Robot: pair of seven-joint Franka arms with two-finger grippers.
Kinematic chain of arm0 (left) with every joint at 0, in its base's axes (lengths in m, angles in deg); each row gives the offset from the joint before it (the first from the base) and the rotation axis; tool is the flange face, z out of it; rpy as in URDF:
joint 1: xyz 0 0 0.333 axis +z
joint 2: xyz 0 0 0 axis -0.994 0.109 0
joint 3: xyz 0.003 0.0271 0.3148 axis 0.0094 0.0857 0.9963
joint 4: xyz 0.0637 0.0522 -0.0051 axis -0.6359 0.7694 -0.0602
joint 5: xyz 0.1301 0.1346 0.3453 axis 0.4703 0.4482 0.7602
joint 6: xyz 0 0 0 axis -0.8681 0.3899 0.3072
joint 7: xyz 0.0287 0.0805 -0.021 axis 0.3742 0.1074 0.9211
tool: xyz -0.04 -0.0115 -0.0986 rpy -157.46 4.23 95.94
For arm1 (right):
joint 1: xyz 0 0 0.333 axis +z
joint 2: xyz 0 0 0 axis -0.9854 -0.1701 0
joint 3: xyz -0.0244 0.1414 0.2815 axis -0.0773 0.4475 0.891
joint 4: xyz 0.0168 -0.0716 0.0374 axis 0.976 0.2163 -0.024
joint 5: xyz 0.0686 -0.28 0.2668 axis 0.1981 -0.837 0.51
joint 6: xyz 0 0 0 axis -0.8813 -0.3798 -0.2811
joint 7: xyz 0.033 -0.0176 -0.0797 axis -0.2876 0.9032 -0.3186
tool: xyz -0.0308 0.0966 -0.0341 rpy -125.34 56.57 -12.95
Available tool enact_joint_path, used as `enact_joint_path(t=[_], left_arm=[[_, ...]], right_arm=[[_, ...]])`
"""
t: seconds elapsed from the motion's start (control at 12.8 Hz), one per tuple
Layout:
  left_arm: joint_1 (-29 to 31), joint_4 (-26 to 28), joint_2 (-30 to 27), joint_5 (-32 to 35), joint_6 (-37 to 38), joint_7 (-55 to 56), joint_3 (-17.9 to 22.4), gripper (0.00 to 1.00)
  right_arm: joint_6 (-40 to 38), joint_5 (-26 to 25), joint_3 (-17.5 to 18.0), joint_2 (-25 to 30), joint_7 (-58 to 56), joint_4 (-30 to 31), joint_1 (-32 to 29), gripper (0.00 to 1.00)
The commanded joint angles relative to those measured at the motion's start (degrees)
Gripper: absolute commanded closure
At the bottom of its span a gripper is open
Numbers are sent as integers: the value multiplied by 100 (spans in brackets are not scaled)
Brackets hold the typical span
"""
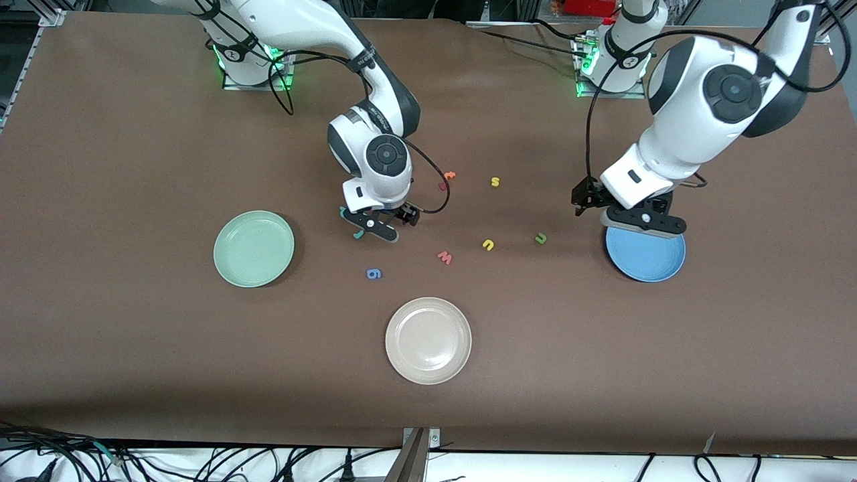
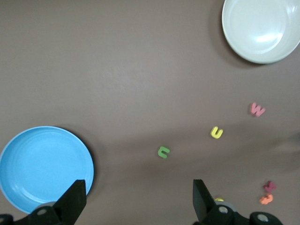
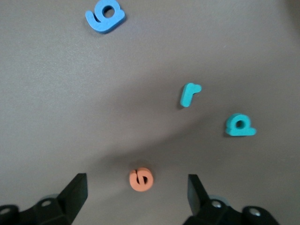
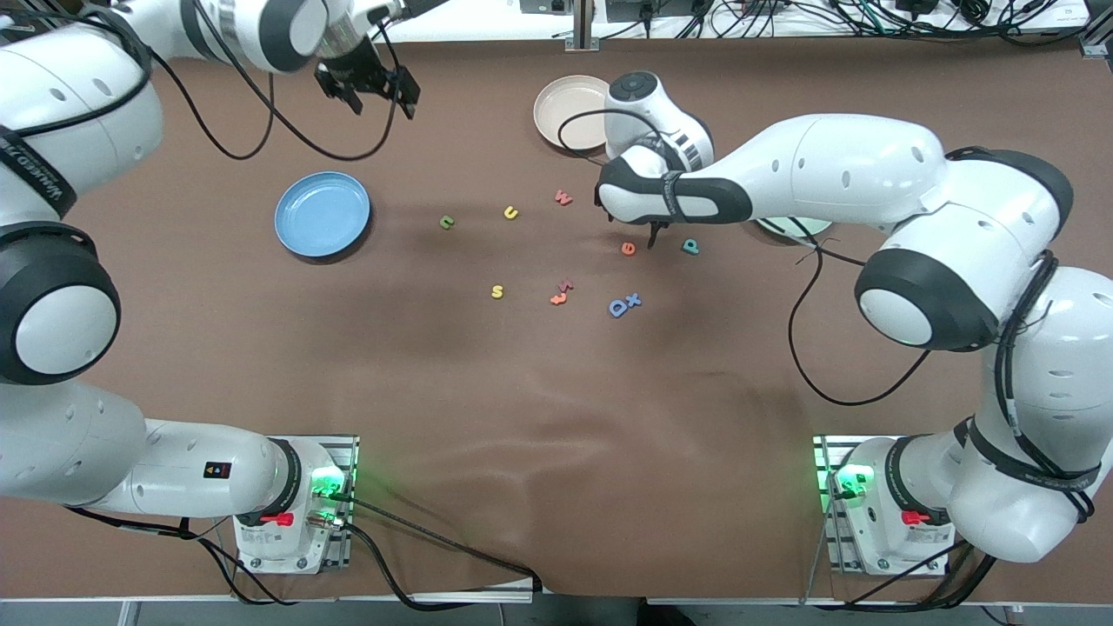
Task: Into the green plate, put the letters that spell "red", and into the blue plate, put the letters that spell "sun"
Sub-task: 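Reach both grippers toward the scattered foam letters, then grasp the orange letter with the right gripper while the left gripper descends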
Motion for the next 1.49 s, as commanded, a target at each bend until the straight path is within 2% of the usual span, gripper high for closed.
enact_joint_path(t=[0.0, 0.08, 0.31, 0.47, 0.63, 0.7, 0.94, 1.02, 1.25, 1.41], left_arm=[[-115, 487, 132, -79, -796, -1184, 17, 0], [-115, 550, 264, -70, -1034, -1624, 17, 0], [-211, 542, 738, -61, -1501, -2445, 26, 1], [-360, 515, 1177, -96, -1756, -2403, 43, 1], [-598, 507, 1494, -105, -1959, -2385, 166, 1], [-677, 489, 1626, -88, -1977, -2385, 262, 1], [-713, 480, 2066, -105, -1995, -2376, 455, 1], [-722, 480, 2119, -105, -1995, -2376, 491, 1], [-914, 471, 2382, -114, -2038, -2367, 562, 5], [-1029, 471, 2453, -88, -2153, -2070, 562, 6]], right_arm=[[287, 33, -65, -166, 388, -15, 127, 13], [288, 33, -65, -192, 432, -15, 144, 19], [349, 24, -65, -254, 433, 99, 180, 27], [331, 24, -65, -219, 424, 265, 197, 27], [358, 24, -65, -236, 424, 275, 232, 32], [349, 24, -65, -219, 424, 310, 232, 36], [349, 24, -65, -219, 424, 310, 241, 38], [349, 24, -65, -219, 424, 310, 250, 39], [349, 24, -56, -219, 398, 319, 250, 52], [340, 33, -56, -219, 406, 319, 259, 52]])
